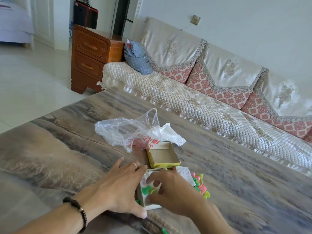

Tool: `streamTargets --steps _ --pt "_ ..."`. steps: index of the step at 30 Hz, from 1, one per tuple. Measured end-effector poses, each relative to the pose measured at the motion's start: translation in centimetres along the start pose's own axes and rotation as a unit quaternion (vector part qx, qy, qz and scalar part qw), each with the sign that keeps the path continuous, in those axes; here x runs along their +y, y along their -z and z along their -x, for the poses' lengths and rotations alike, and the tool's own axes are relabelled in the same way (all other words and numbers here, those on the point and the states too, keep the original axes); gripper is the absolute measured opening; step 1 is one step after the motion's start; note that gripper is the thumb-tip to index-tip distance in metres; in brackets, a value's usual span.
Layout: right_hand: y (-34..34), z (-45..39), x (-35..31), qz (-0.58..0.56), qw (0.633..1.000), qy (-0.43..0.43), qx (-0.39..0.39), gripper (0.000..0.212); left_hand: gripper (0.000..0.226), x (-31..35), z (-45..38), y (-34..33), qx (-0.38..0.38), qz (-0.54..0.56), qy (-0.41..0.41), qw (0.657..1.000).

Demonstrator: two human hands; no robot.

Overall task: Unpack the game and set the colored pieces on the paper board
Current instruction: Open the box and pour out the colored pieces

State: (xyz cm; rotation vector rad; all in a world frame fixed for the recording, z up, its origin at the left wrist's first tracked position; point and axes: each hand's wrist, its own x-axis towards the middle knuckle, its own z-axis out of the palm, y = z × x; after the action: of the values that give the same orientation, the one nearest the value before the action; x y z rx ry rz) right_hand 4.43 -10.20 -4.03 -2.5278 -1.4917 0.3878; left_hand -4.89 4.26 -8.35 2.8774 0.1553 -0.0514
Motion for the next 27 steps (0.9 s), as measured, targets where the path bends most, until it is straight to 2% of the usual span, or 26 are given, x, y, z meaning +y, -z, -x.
streamTargets --steps 3,8,11,14,17,19,21,24,25,27 --pt "-1.0 -1.1 -0.8 0.036 0.999 0.023 0.019 0.027 0.119 0.0 0.2 -0.1 0.009 0.008 -0.001 1.0" --pt "-1.5 -1.3 -0.4 0.016 0.998 0.021 0.061 0.023 0.118 -0.1 0.0 -0.2 0.01 0.005 -0.004 1.0" --pt "-0.3 -1.1 0.9 -0.057 0.988 -0.06 0.132 0.02 0.118 -0.1 0.1 -0.1 0.004 -0.001 0.001 1.0" --pt "1.2 -0.9 3.2 -0.074 0.968 -0.144 0.193 0.021 0.118 0.1 0.2 0.1 -0.004 -0.004 0.002 1.0" --pt "1.5 -0.7 4.4 0.001 0.972 -0.164 0.166 0.027 0.118 0.2 0.2 0.3 -0.009 -0.006 0.006 1.0" --pt "1.3 -0.4 4.2 0.024 0.974 -0.138 0.177 0.027 0.118 0.2 0.1 0.3 -0.009 -0.01 0.006 1.0" --pt "1.1 0.0 3.3 0.021 0.98 -0.087 0.175 0.019 0.118 0.2 0.1 0.3 -0.009 -0.015 0.006 1.0" --pt "0.3 0.3 1.5 0.022 0.998 -0.06 0.029 0.019 0.118 0.1 -0.1 0.2 -0.006 -0.016 0.003 1.0" --pt "0.1 0.3 1.1 0.03 0.998 -0.058 0.002 0.017 0.119 0.1 -0.1 0.1 -0.006 -0.014 0.003 1.0" --pt "-0.1 0.1 0.8 0.042 0.997 -0.058 0.015 0.016 0.119 0.0 -0.1 0.0 -0.004 -0.009 0.004 1.0"
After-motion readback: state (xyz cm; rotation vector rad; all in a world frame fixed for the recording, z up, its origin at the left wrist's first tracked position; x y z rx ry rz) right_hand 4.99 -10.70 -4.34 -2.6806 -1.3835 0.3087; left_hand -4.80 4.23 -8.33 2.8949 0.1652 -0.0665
